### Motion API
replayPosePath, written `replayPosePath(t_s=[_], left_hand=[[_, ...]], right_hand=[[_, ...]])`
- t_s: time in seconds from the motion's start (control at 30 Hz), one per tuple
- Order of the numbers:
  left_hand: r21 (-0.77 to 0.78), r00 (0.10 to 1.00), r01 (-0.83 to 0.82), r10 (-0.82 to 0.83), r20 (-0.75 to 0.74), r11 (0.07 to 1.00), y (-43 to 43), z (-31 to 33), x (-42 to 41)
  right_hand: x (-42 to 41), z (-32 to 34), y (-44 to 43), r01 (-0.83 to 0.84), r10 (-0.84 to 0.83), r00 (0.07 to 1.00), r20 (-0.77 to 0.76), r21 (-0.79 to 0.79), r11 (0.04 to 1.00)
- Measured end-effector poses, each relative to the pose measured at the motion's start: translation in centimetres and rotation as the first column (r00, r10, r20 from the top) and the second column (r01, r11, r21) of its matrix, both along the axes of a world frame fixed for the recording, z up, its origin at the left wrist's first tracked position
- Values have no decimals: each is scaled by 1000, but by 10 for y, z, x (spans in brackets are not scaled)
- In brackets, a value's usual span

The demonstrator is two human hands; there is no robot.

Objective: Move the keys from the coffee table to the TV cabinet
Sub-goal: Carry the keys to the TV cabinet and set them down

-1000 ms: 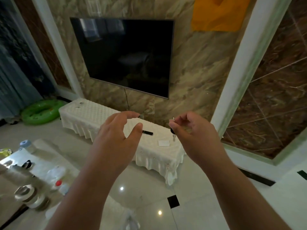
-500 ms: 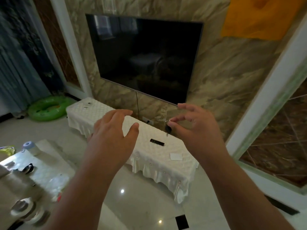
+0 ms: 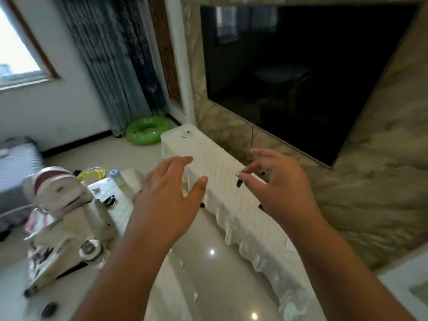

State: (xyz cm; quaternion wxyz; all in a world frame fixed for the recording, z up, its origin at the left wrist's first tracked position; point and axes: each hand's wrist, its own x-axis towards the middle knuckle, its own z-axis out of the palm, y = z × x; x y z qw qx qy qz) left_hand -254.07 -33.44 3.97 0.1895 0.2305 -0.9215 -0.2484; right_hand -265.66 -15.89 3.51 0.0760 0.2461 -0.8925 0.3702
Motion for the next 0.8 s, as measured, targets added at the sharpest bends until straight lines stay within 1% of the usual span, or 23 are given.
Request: replayPosePath(t_s=[0.13, 0.23, 0.37, 0.6, 0.7, 0.8], left_hand=[[11, 988, -152, 152, 1, 988, 13, 5, -25], [15, 975, -222, 222, -22, 975, 25, 6, -43], [20, 947, -320, 320, 0, 947, 35, 4, -57], [29, 926, -377, 377, 12, 926, 24, 5, -80], [40, 920, -393, 392, 18, 919, 8, 1, -95], [69, 920, -391, 391, 9, 918, -13, -6, -114]], right_hand=[[-49, 2, -6, -125, 125, 992, -6, -9, 992], [-80, 4, -10, -209, 209, 978, -20, -24, 978], [-111, 8, -16, -284, 284, 959, -14, -37, 958], [-144, 3, -39, -358, 362, 931, 51, -77, 931], [-157, 0, -56, -380, 384, 920, 82, -63, 923], [-174, -5, -74, -391, 395, 915, 76, -57, 918]])
